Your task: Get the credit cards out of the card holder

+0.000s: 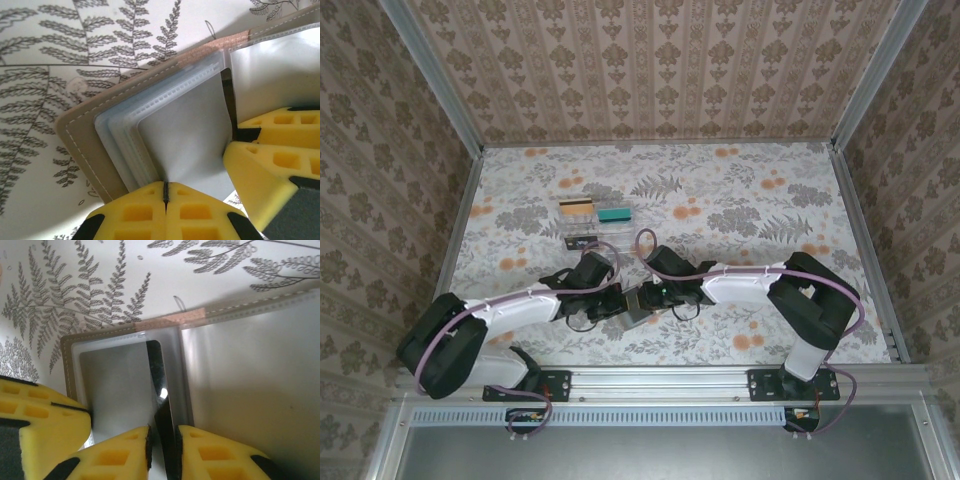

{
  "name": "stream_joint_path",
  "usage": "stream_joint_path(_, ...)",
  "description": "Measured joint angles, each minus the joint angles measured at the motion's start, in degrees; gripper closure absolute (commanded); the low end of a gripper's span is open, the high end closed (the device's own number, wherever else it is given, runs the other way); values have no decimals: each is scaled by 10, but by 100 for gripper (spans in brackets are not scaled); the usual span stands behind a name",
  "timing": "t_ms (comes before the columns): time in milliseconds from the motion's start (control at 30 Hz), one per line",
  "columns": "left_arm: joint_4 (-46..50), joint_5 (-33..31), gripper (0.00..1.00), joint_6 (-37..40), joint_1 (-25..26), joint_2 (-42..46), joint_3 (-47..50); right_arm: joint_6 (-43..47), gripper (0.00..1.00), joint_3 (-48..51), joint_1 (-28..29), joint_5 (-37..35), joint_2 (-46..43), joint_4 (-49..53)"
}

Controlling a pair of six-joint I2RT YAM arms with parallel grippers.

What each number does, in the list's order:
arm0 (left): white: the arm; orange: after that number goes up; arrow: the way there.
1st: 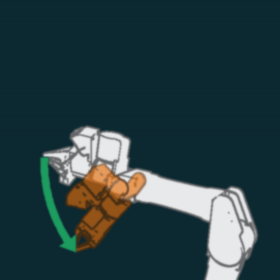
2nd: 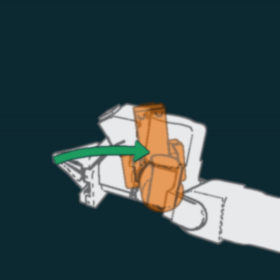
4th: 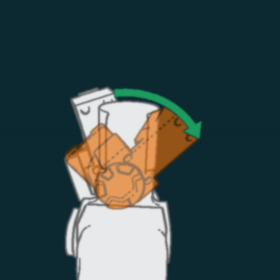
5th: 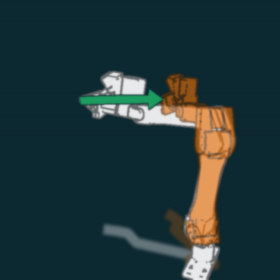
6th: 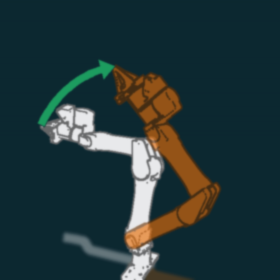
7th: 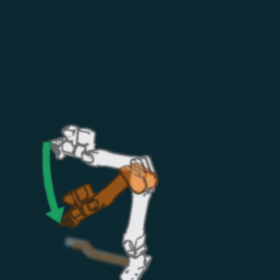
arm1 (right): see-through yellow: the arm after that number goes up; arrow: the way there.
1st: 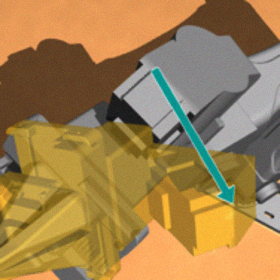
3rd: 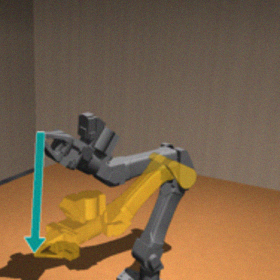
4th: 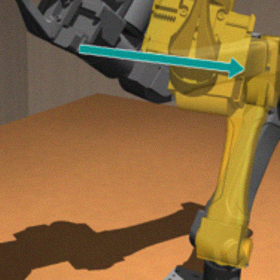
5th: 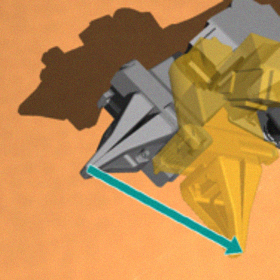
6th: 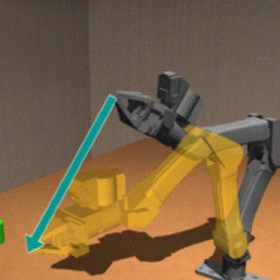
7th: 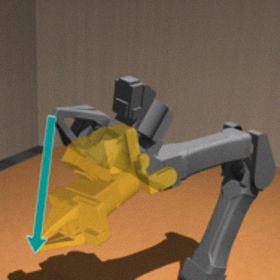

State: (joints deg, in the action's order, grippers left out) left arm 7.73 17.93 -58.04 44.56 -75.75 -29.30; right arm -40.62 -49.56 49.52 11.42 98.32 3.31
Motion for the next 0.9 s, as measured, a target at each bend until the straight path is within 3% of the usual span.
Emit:
stream_joint_path(133, -4, 1, 97, 0, 0, -3, -1, -1, 82, 0, -6, 6, 0, -1)
stream_joint_path(300, -4, 0, 97, 2, 0, -3, -1, -6, 93, 9, -14, 13, -1, -13)
stream_joint_path(433, -4, 0, 98, 2, 0, -3, -1, -14, 92, 18, -21, 22, -4, -29)
stream_joint_path(533, -4, 0, 98, 5, 0, -3, -1, -19, 99, 25, -24, 27, -5, -40)
stream_joint_path(900, 12, -8, 98, 18, 1, 7, -1, -29, 100, 51, -36, 24, -22, -57)
